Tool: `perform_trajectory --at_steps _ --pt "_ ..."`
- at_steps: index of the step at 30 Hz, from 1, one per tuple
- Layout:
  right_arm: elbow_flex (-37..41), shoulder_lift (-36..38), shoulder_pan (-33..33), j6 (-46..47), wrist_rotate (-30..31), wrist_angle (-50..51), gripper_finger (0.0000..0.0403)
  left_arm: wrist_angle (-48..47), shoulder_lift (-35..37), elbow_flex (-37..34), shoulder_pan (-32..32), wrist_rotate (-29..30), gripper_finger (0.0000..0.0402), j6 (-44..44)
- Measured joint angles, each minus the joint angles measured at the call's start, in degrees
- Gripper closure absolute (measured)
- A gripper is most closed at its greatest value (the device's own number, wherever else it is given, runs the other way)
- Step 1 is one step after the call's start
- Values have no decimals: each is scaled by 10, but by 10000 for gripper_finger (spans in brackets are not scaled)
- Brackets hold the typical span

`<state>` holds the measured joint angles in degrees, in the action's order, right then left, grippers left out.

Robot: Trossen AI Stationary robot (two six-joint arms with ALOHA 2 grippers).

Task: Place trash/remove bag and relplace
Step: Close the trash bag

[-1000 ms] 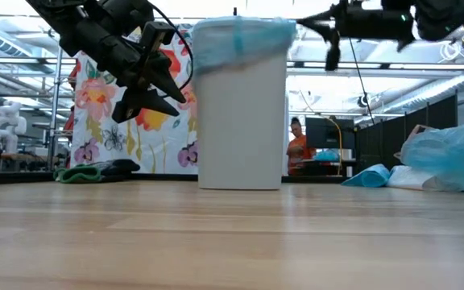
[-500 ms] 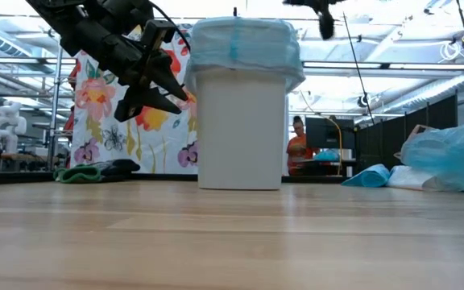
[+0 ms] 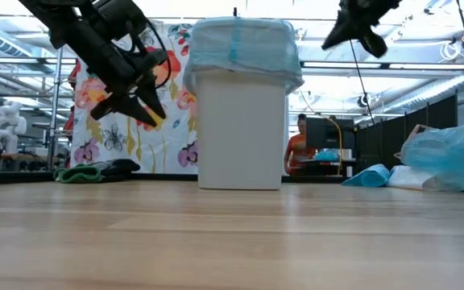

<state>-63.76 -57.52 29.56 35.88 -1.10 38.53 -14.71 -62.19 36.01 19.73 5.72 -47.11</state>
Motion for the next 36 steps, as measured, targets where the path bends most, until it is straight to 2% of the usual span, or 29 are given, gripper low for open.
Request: perform_trajectory --at_steps 5,8,11,15,20,24,27,33,36 --pt "117 26 0 77 -3 -37 403 23 -18 -2 20 12 279 0" --pt "210 37 0 138 -29 -140 403 96 -26 -30 34 0 288 -6" --pt "289 37 -1 200 -51 -274 403 181 -27 -69 56 -36 306 -27" --pt "351 16 0 253 -67 -382 403 256 -28 -106 74 -72 334 -36" --pt "362 -27 -1 266 -83 -450 403 309 -28 -117 87 -104 391 -36" --pt "362 -66 -1 264 -82 -524 403 326 -38 -117 92 -113 398 -40" --pt "362 -92 -1 265 -83 -558 403 338 -58 -117 94 -121 399 -80" --pt "363 -110 -9 260 -100 -676 403 518 -102 -117 94 -164 400 -101" --pt "363 -110 -16 252 -101 -728 403 573 -115 -117 94 -168 400 -111"
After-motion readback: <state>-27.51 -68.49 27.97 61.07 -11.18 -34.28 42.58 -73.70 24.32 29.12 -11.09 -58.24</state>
